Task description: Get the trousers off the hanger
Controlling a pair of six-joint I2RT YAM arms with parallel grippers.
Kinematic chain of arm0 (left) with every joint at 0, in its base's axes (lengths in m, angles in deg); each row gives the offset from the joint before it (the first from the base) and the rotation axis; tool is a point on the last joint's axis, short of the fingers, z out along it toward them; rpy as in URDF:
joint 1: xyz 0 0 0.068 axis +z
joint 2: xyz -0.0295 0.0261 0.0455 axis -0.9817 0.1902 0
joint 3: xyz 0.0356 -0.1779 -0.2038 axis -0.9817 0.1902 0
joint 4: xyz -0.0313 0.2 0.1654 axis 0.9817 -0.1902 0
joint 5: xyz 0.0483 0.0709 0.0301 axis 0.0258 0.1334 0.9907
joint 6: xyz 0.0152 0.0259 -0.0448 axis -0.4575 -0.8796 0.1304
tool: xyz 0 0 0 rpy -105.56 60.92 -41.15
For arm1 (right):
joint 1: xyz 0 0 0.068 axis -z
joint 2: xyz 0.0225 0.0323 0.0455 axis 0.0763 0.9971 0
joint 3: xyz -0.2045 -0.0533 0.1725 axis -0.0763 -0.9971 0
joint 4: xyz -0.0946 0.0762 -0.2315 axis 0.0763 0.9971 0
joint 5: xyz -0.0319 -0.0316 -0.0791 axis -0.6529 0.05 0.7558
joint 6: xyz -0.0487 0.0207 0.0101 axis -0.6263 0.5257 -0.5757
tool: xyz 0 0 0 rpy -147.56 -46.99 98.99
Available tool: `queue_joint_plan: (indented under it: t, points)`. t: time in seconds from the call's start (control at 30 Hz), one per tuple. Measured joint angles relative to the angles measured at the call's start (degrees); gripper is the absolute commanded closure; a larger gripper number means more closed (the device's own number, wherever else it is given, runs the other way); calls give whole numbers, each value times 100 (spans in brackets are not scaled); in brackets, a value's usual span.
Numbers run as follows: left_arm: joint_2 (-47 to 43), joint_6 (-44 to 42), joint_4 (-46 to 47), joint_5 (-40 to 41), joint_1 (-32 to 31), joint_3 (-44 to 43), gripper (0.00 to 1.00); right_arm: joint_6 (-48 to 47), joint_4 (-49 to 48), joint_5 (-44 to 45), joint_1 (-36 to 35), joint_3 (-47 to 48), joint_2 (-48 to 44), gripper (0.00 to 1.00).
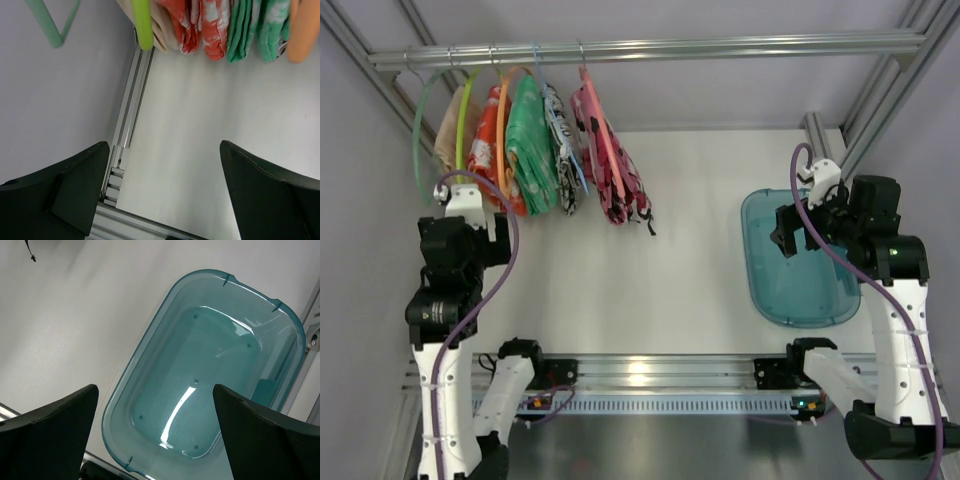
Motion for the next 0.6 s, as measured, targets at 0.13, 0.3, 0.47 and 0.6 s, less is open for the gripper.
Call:
queue_joint_plan:
  t: [0.13,0.3,0.47,0.6]
  points:
    - [166,85,-188,-251,0,-796,2,-2,31,0,0,0,0,1]
    - [595,214,-201,-1064,0,-2190,1,-2,37,0,0,2,37,1]
    - [1585,695,-138,-2275,0,-3482,2,-4,50,2,0,2,192,1]
    - [2496,1425,85,-3169,-2,-3989,1,-46,92,9,0,2,282,1]
